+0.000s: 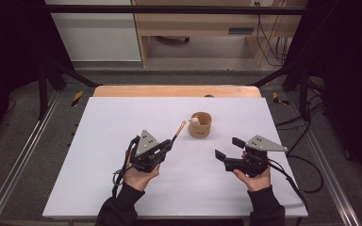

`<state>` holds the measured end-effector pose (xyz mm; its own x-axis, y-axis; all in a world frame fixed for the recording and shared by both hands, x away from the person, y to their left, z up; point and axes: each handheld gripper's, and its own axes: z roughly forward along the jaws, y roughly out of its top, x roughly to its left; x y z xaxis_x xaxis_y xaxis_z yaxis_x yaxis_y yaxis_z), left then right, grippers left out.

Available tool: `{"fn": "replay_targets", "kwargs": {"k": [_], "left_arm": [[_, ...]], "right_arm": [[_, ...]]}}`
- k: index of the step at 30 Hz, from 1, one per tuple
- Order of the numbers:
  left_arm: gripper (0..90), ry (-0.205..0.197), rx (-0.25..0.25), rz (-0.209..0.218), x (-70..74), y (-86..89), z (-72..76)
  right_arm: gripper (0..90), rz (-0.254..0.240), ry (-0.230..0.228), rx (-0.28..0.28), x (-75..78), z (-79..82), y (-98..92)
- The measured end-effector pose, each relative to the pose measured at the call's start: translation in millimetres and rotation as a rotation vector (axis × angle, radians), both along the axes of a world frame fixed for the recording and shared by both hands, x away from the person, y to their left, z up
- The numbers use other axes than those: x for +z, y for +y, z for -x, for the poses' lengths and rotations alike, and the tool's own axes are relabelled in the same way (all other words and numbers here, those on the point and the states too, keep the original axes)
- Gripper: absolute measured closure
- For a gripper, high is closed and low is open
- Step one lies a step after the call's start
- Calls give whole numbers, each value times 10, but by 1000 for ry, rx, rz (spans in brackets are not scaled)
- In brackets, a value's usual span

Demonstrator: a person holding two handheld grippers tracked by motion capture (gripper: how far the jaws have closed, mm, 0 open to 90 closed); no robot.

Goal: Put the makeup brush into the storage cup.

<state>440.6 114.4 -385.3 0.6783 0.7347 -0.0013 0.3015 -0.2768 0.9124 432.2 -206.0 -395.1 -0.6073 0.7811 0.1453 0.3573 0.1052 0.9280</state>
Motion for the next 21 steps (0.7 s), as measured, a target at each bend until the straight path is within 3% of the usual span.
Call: {"fn": "replay_targets", "kwargs": {"k": [16,21], "left_arm": [[830,-9,-18,34,-99,-146,39],[830,-9,-14,45,-130,-150,36]], "right_arm": [[197,-50,11,34,-16,-18,153],[203,-90,19,40,5,-33,225]]}}
